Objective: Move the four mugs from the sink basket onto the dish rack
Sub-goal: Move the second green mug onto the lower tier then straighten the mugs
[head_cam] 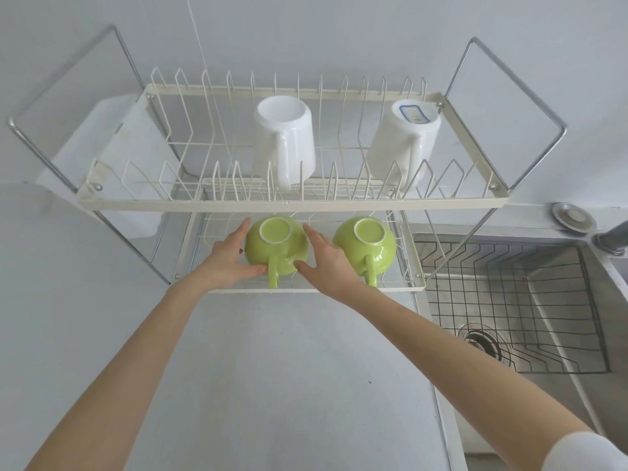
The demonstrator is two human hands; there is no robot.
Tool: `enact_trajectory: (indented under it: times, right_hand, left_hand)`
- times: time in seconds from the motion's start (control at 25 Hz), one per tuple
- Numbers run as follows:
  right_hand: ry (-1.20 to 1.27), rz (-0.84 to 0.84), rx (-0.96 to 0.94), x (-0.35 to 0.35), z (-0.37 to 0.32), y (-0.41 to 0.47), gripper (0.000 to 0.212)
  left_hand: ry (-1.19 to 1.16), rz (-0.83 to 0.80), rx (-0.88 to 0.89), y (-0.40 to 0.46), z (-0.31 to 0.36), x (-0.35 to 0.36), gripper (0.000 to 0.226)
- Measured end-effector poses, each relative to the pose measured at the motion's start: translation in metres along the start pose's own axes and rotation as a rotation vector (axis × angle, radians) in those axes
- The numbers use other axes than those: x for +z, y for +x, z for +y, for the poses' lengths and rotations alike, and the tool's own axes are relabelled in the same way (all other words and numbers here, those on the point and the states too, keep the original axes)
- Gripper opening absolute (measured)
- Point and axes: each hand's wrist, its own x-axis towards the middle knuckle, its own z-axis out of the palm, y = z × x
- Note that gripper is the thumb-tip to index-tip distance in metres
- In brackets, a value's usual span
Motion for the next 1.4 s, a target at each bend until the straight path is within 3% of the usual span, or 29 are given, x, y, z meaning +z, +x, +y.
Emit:
enact_trajectory:
  times: [0.16, 0.28, 0.56, 0.76, 1.4]
  right_hand:
    - [-0.032, 0.092, -0.096, -0.015, 0.005, -0.013, 0.059]
    - [-0.165, 0.172, -0.117, -0.031, 0.020, -0.020, 0.057]
    - [-0.369, 0.127, 0.078, -0.052, 0.059, -0.025, 0.063]
    - [-0.301, 0.144, 0.053, -0.050, 0.065, -0.028, 0.064]
    - [-0.261, 0.106, 0.044, -0.062, 0.078, -0.033, 0.068]
  left_hand:
    - [0.047, 0.014, -0.080, -0.001, 0.004, 0.001, 0.087]
    - [0.016, 0.095, -0.040, -0.002, 0.016, 0.004, 0.083]
    - [-0.018, 0.166, 0.019, 0.006, 0.028, 0.022, 0.092]
    - [0.036, 0.257, 0.029, 0.004, 0.038, 0.035, 0.081]
    - [0.088, 0.190, 0.087, 0.007, 0.067, 0.059, 0.083]
